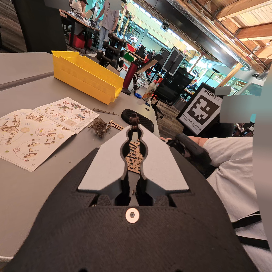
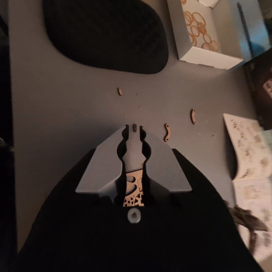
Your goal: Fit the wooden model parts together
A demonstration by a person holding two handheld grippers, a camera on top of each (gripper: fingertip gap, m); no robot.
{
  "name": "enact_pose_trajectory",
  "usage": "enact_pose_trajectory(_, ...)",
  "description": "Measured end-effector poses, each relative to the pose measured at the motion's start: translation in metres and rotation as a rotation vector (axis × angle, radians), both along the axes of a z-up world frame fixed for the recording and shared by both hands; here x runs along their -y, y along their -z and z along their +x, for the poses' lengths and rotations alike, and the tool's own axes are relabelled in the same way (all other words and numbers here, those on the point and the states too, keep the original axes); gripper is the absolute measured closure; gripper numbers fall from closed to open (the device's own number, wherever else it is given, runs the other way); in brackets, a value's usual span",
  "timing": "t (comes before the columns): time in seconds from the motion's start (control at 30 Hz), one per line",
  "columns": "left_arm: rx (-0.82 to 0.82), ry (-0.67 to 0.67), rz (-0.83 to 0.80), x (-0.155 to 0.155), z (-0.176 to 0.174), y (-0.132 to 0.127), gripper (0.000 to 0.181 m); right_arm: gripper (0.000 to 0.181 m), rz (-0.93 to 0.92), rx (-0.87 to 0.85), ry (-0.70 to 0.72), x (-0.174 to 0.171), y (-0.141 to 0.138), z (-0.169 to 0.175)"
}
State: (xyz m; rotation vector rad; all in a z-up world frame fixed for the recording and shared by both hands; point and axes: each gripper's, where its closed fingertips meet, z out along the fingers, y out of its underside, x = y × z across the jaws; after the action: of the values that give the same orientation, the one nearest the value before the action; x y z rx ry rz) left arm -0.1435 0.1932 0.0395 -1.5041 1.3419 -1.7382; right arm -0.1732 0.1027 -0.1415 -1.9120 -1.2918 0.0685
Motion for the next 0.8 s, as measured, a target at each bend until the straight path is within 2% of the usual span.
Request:
enact_pose_trajectory(0.07,-0.006,0.005,0.003,0.002,0.001,0.001,0.178,0.169,-0.107,-0.102,0.055,-0.006,-0.001,0.006)
enact_pose_trajectory(0.13,-0.009,0.01,0.006,0.003,0.001,0.002,0.178,0.17,-0.219,-0.161,0.038,-0.005,0.006,0.005)
enact_pose_trajectory(0.33,-0.008,0.01,0.002,0.002,0.0,0.001,0.179,0.175,-0.254,-0.156,0.006,-0.007,0.017,0.005)
enact_pose_trajectory(0.5,-0.02,0.006,-0.002,-0.002,0.002,0.007,0.178,0.181,-0.314,-0.24,0.032,-0.008,0.014,0.004)
enact_pose_trajectory(0.6,-0.007,0.016,0.022,-0.002,0.004,0.011,0.179,0.181,-0.389,-0.497,0.092,-0.014,-0.016,0.003)
enact_pose_trajectory(0.8,0.045,-0.021,0.087,-0.008,0.011,0.023,0.178,0.181,-0.432,-1.01,0.199,-0.041,-0.114,0.029)
